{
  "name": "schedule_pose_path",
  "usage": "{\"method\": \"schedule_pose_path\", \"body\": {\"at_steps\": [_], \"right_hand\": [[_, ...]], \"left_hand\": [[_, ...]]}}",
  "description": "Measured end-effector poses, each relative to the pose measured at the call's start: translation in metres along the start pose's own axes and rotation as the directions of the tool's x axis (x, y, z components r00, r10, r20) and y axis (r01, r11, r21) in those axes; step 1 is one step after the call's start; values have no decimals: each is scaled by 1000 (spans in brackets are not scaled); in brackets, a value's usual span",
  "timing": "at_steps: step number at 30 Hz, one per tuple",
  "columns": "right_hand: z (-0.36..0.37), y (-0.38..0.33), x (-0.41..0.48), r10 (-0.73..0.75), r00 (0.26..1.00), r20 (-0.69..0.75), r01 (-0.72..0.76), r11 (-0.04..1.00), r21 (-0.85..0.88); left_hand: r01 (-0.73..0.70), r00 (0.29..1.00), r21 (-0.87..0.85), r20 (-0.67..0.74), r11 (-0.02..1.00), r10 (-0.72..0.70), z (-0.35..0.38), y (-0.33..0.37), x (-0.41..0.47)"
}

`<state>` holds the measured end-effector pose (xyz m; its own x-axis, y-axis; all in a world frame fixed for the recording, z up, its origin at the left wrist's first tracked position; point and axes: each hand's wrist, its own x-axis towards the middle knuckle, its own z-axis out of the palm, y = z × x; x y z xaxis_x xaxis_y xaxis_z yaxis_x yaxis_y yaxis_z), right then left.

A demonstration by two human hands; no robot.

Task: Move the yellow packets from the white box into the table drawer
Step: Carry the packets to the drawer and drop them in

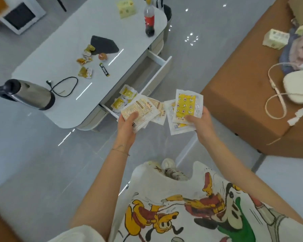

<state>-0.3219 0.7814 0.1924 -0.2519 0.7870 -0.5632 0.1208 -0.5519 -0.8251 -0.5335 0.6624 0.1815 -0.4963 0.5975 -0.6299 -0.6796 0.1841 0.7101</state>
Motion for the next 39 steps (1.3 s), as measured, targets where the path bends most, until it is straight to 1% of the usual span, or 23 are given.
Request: {"method": "schedule_pose_path", "body": {"at_steps": [4,7,10,15,18,20,23,26,29,32,36,39], "right_hand": [[20,-21,28,16,998,65,-12,998,-58],[33,-32,49,4,995,104,10,991,-133],[53,-42,83,14,989,144,15,980,-198],[82,-53,136,55,989,138,-19,968,-251],[98,-59,169,87,989,121,-50,958,-283],[111,-67,190,107,988,109,-72,956,-285],[132,-74,222,129,985,113,-94,957,-275],[154,-73,258,192,975,115,-152,945,-290],[174,-62,302,253,956,151,-181,908,-378],[192,-32,358,299,938,175,-191,868,-459],[220,28,446,319,937,143,-196,816,-544],[247,74,508,328,936,127,-191,778,-599]], "left_hand": [[-41,997,-38,-63,998,38,-5,10,16],[-46,995,-45,-89,998,42,-6,16,31],[-56,988,-66,-149,996,46,-8,26,57],[-59,978,-81,-204,995,42,-12,41,111],[-35,972,-90,-237,995,13,-11,50,142],[-14,966,-122,-257,992,-18,-12,58,160],[3,963,-111,-269,994,-33,-18,66,188],[24,948,-135,-310,991,-65,-29,70,209],[35,940,-170,-330,985,-90,-45,65,232],[62,912,-212,-384,975,-142,-65,45,266],[72,843,-279,-497,958,-208,-89,-2,337],[47,766,-287,-604,957,-219,-102,-45,399]]}}
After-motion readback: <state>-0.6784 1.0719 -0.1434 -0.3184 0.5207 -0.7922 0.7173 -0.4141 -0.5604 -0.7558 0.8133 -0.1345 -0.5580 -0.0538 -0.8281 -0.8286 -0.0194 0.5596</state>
